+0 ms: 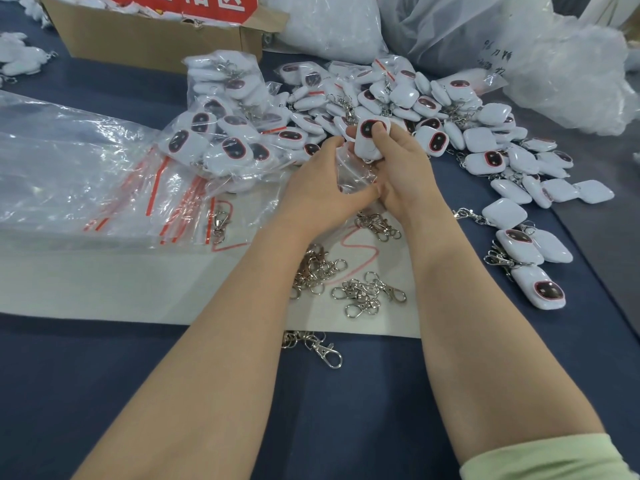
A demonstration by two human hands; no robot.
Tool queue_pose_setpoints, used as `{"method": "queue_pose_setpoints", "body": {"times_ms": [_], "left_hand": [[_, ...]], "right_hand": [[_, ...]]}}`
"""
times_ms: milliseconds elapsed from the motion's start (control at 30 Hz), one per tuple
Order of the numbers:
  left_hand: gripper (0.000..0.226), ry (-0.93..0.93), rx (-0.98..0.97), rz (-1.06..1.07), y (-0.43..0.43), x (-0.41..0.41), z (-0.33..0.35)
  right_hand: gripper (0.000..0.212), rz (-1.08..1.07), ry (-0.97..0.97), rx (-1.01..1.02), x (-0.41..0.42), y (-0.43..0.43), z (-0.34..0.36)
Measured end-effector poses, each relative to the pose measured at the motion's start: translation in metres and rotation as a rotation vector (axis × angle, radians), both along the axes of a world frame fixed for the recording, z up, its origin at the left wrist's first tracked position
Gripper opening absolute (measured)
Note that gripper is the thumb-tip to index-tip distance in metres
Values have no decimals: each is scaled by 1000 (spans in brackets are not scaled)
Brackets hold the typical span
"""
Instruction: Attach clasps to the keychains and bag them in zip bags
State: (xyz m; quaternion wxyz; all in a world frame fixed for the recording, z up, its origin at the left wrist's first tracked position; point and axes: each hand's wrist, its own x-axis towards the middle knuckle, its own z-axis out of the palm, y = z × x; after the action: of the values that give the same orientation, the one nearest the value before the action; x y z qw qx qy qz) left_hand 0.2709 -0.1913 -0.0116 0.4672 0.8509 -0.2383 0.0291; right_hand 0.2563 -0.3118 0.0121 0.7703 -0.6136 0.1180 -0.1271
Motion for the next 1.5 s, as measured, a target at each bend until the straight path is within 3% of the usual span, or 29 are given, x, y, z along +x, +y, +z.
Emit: {"method": "queue_pose_setpoints", "body": {"times_ms": [467, 833, 1033, 1267, 1500], "left_hand": [[71, 12, 18, -8, 2, -1, 1], [87, -12, 40, -6, 1, 3, -2], [87, -27, 28, -3, 0, 1, -1], [83, -10, 21, 6, 0, 1, -1], [75, -17, 24, 8, 1, -2, 1]], "right_hand": [[31, 17, -10, -11, 0, -1, 1], [7, -34, -52, 131, 4, -6, 0], [6, 46, -83, -15, -1, -7, -5], [3, 34, -79, -34, -1, -5, -4], [22, 59, 1, -50, 2, -10, -7]]}}
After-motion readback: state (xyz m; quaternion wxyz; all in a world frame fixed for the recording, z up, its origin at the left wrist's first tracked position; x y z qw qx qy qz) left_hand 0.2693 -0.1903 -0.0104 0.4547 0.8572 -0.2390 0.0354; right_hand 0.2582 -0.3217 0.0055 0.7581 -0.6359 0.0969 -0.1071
